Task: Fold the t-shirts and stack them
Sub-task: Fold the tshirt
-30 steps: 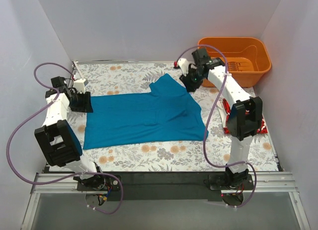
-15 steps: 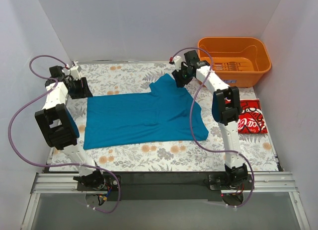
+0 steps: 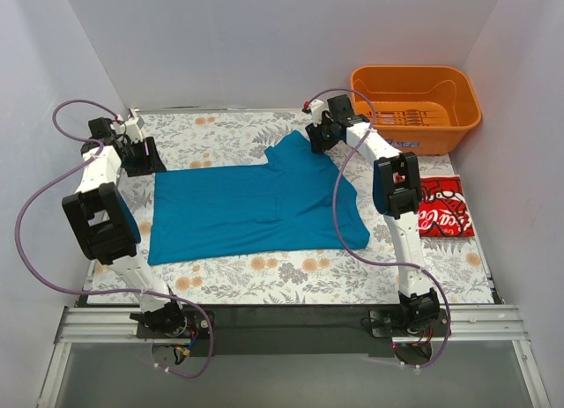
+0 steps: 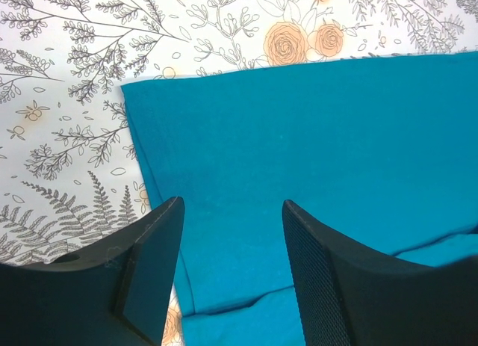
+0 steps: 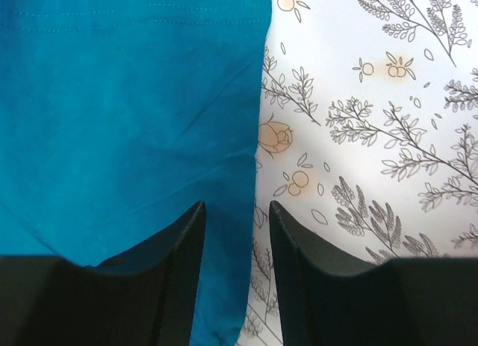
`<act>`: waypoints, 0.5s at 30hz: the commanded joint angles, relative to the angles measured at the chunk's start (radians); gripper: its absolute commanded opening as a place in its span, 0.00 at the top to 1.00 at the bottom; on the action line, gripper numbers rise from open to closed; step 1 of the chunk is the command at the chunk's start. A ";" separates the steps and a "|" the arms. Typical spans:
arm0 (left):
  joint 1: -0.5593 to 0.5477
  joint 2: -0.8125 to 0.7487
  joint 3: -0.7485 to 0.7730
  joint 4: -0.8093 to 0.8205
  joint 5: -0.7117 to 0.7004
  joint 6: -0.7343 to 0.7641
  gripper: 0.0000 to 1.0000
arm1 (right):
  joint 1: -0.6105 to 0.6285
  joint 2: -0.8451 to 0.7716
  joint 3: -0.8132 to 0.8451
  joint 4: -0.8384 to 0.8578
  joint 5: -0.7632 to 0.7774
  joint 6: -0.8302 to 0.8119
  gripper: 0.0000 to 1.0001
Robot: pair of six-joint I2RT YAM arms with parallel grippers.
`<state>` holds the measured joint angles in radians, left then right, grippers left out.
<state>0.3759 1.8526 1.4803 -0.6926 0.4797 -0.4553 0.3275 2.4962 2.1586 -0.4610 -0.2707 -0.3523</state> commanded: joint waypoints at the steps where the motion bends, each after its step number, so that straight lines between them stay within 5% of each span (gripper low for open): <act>1: 0.004 0.014 -0.002 0.019 0.008 -0.011 0.45 | 0.001 0.016 0.041 0.065 -0.030 0.019 0.55; 10: 0.003 0.080 0.060 0.019 -0.023 -0.008 0.44 | 0.018 0.035 0.043 0.059 -0.041 0.021 0.63; 15: 0.006 0.149 0.130 -0.007 -0.070 0.023 0.44 | 0.016 0.038 0.041 0.039 -0.041 0.036 0.90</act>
<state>0.3759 1.9961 1.5497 -0.6910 0.4438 -0.4564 0.3386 2.5202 2.1643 -0.4240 -0.3027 -0.3286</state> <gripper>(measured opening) 0.556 0.136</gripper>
